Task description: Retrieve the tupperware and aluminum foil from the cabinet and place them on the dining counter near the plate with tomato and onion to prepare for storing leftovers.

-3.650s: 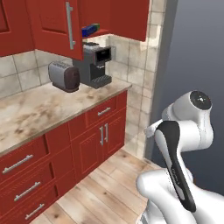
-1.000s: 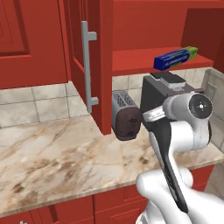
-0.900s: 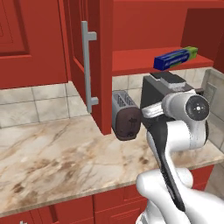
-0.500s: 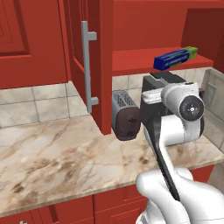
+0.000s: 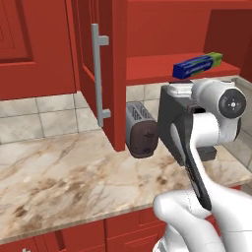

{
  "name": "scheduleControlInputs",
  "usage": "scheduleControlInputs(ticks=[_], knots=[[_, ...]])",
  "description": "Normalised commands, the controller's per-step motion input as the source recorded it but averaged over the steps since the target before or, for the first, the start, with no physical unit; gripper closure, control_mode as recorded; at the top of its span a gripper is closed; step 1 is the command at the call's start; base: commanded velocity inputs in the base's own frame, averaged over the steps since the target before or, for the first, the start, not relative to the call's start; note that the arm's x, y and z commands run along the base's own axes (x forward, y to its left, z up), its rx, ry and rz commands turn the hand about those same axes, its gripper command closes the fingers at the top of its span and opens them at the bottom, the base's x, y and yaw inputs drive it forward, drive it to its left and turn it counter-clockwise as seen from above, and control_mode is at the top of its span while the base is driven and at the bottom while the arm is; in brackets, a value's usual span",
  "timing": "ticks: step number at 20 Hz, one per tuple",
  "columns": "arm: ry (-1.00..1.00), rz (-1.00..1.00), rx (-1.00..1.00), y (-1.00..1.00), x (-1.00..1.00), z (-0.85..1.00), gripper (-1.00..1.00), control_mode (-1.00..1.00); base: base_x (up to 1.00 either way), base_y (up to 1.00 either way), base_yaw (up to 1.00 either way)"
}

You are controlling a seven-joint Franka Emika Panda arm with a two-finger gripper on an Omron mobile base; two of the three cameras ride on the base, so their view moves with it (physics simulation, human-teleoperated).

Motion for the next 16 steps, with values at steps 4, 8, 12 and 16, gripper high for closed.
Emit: scheduleControlInputs(ticks=[4, 8, 12, 16], knots=[[0.03, 0.00, 0.06, 0.05, 0.00, 0.16, -1.00, -1.00, 0.00, 0.00, 0.00], [0.03, -0.01, 0.08, 0.09, 0.16, 0.04, -1.00, -1.00, 0.00, 0.00, 0.00], [0.06, -0.03, 0.10, 0.02, 0.31, 0.00, -1.00, -1.00, 0.00, 0.00, 0.00], [0.08, -0.05, 0.09, 0.02, 0.47, 0.00, -1.00, -1.00, 0.00, 0.00, 0.00]])
